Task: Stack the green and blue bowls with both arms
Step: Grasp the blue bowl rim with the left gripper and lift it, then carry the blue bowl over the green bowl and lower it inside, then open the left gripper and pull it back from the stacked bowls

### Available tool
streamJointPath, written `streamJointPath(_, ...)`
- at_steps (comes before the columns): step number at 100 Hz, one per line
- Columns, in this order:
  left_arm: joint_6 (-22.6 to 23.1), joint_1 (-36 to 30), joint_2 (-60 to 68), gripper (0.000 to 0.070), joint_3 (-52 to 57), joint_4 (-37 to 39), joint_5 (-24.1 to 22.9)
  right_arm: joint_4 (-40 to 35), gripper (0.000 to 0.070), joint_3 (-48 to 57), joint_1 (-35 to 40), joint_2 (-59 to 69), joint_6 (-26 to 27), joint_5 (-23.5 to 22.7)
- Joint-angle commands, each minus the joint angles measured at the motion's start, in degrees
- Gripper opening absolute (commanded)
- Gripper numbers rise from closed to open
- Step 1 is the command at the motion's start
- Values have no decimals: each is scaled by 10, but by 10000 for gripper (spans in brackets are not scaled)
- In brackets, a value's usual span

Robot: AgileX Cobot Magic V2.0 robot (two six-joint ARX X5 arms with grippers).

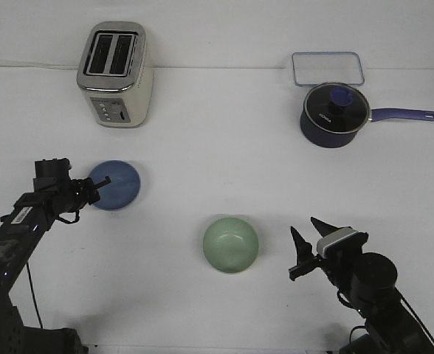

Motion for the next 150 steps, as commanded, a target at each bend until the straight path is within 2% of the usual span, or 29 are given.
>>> streamJointPath(1,22,-10,-21,14,10,3,26,5,337,2,2,0,-7,-2)
streamJointPath(19,20,-61,-95,15,10,2,89,5,336,2,2,0,-7,-2)
streamJointPath(43,-17,-180,-151,15,12,-7,123,5,337,2,2,0,-7,-2)
streamJointPath(66,-41,-329,-129,15,12,8,121,5,336,2,2,0,-7,-2)
streamJointPath(79,-54,-391,-104,15,12,34,99,5,336,2,2,0,-7,-2)
streamJointPath(112,-63,-459,-27,15,12,82,96,5,336,2,2,0,-7,-2)
streamJointPath(132,-42,-470,-3,18,12,89,76,5,337,2,2,0,-7,-2)
streamJointPath(135,-35,-470,-2,29,12,89,76,5,337,2,2,0,-7,-2)
streamJointPath(139,-31,-471,-2,79,12,90,76,5,336,2,2,0,-7,-2)
streamJointPath(141,-31,-471,-2,138,12,91,76,5,337,2,2,0,-7,-2)
streamJointPath(142,-31,-471,-2,138,12,91,76,5,336,2,2,0,-7,-2)
streamJointPath(150,-31,-471,-2,370,12,96,77,5,336,2,2,0,-7,-2)
